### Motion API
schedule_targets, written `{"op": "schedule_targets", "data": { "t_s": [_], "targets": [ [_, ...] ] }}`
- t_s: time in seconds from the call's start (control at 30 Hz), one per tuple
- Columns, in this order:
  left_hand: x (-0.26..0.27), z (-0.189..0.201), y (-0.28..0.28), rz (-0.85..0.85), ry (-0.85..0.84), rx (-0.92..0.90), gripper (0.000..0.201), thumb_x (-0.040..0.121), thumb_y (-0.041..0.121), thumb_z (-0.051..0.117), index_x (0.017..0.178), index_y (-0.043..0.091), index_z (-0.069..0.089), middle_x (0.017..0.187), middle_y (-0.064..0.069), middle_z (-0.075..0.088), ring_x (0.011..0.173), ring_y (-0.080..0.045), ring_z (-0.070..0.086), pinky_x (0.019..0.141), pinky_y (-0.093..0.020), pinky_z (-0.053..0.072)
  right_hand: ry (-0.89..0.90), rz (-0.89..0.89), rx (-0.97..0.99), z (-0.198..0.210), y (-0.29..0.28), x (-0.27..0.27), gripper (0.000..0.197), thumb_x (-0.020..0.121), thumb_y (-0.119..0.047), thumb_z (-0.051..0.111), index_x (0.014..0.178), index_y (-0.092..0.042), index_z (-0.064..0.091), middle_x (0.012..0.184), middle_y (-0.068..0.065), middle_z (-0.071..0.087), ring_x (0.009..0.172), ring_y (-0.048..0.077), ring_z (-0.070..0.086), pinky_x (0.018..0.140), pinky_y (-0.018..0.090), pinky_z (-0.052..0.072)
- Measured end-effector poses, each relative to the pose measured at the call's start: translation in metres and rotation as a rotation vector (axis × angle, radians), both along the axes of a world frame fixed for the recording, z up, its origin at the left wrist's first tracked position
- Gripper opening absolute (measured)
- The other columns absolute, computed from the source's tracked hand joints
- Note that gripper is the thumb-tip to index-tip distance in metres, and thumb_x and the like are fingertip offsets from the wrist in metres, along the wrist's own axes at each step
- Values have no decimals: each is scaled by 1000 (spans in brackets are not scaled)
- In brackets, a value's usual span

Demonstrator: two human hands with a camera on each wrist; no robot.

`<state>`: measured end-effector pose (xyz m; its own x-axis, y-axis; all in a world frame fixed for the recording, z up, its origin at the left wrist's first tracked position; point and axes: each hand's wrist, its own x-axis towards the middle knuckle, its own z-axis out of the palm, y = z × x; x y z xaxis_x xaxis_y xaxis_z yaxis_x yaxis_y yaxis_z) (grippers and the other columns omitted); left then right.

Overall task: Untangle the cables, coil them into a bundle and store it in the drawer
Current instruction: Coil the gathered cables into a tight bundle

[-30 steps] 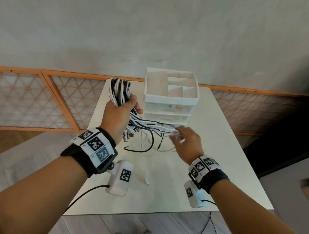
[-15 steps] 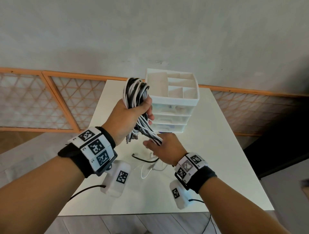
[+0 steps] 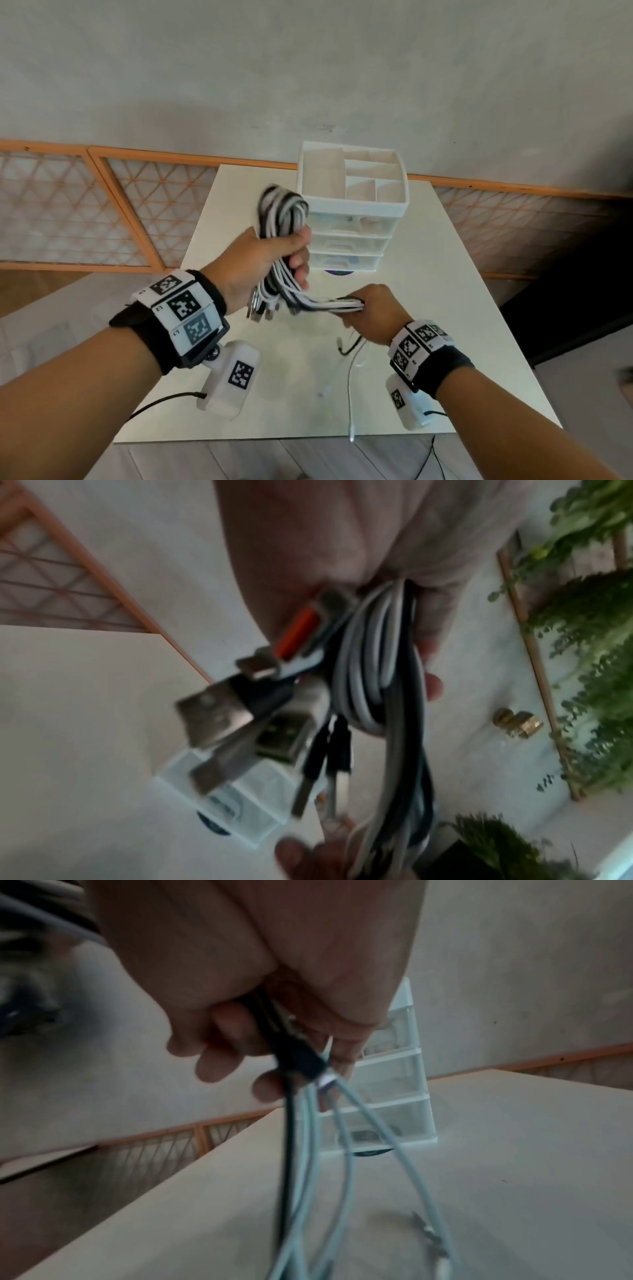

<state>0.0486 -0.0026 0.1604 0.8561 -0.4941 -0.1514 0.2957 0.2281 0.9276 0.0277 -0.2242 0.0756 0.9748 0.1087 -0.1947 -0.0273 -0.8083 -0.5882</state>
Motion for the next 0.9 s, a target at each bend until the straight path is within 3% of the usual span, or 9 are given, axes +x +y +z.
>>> {"op": "schedule_targets", "data": {
  "t_s": [0.1,0.17,0.27,0.37,0.47,0.57,0.7,0.8,0.9],
  "targets": [
    [-14,-4,-13,-139,-38,369,20,95,19,63,79,8,56,55,-3,47,54,-21,51,62,-32,53,-137,7,-181,16,4,10,53,92,-44,63,46,-23,48,53,4,52,62,30,48,61,32,41],
    [-19,-6,-22,-202,-107,587,27,94,22,65,70,13,55,51,1,52,51,-17,53,59,-24,50,-189,13,-296,31,9,12,41,92,-40,60,56,-20,57,63,4,54,69,30,51,64,29,39],
    [-21,-8,-32,-220,-178,751,22,84,30,75,76,17,59,47,6,58,47,-14,53,58,-22,46,-241,12,-383,48,20,14,21,81,-28,57,63,-19,57,73,7,59,76,32,59,64,30,39],
    [-21,-10,-35,-179,-178,806,30,73,38,84,71,17,62,50,2,60,46,-12,54,57,-21,46,-262,-27,-411,59,24,16,14,78,-26,56,74,-17,66,73,4,57,73,29,53,63,30,39],
    [-20,-13,-34,-37,-200,881,26,70,36,84,74,17,67,62,1,70,57,-13,64,66,-26,52,-265,-55,-373,66,26,15,16,74,-23,58,61,-15,56,64,3,52,66,29,51,58,29,37],
    [-20,-14,-33,68,-278,897,21,75,32,79,89,19,71,83,0,74,79,-15,69,76,-30,54,-272,-80,-213,66,27,17,24,71,-15,59,50,-13,46,50,4,44,54,27,42,51,28,32],
    [-16,-11,-28,74,-330,783,12,78,17,73,89,24,72,89,0,75,84,-17,68,75,-30,53,-273,-30,62,67,20,22,32,75,-18,69,50,-15,49,45,-3,45,51,14,40,50,25,33],
    [-13,-11,-20,169,-372,749,22,79,7,65,75,29,64,80,1,74,74,-16,66,65,-24,48,-157,68,307,72,9,17,20,89,-30,72,75,-18,65,60,-12,58,56,4,51,58,18,38],
    [-12,-12,-15,241,-399,775,17,84,11,63,80,28,63,76,1,72,69,-15,64,56,-22,47,-3,152,412,63,2,11,25,101,-34,54,114,-15,65,104,-1,74,101,15,67,87,28,49]
  ]
}}
